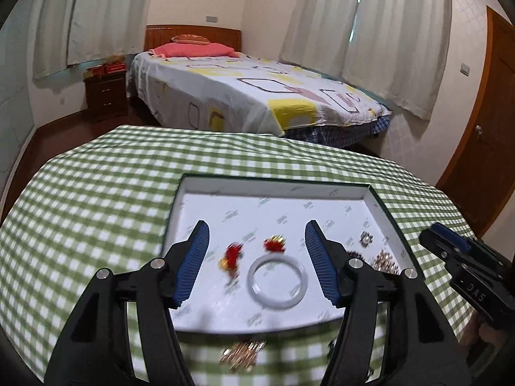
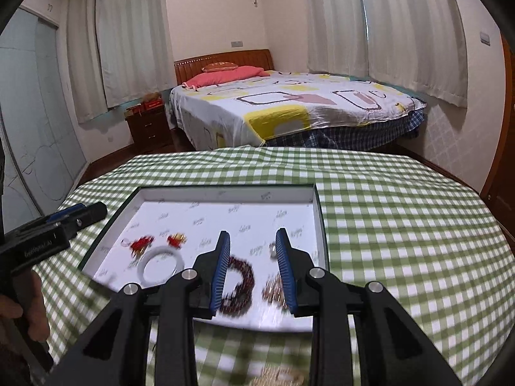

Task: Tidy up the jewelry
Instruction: 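Withdraw both tools and grasp the gold chain cluster with the left tool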

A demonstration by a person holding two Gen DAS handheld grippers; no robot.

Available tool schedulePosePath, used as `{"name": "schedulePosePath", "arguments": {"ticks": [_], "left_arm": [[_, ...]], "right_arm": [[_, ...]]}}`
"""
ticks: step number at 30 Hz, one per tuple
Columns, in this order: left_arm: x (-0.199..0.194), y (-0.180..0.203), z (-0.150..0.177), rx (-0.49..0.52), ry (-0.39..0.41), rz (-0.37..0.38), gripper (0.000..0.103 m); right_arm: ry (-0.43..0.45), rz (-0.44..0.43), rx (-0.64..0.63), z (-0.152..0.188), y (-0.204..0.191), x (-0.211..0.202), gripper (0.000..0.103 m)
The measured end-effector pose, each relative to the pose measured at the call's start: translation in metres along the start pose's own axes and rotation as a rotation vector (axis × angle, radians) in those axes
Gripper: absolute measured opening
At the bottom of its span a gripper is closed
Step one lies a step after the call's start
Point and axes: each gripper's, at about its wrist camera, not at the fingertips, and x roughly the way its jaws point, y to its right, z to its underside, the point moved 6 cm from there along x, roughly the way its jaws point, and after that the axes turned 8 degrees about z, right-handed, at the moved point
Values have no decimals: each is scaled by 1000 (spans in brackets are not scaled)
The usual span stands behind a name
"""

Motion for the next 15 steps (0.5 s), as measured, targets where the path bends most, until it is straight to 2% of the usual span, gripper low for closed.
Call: {"name": "schedulePosePath", "arguments": {"ticks": [7, 15], "left_arm": [[-22, -14, 40, -9, -33, -37, 60], [-16, -16, 86, -11, -123, -49, 60]], "right_arm": [[-45, 1, -8, 40, -5, -13, 32], [-97, 1, -16, 82, -7, -20, 32]]}}
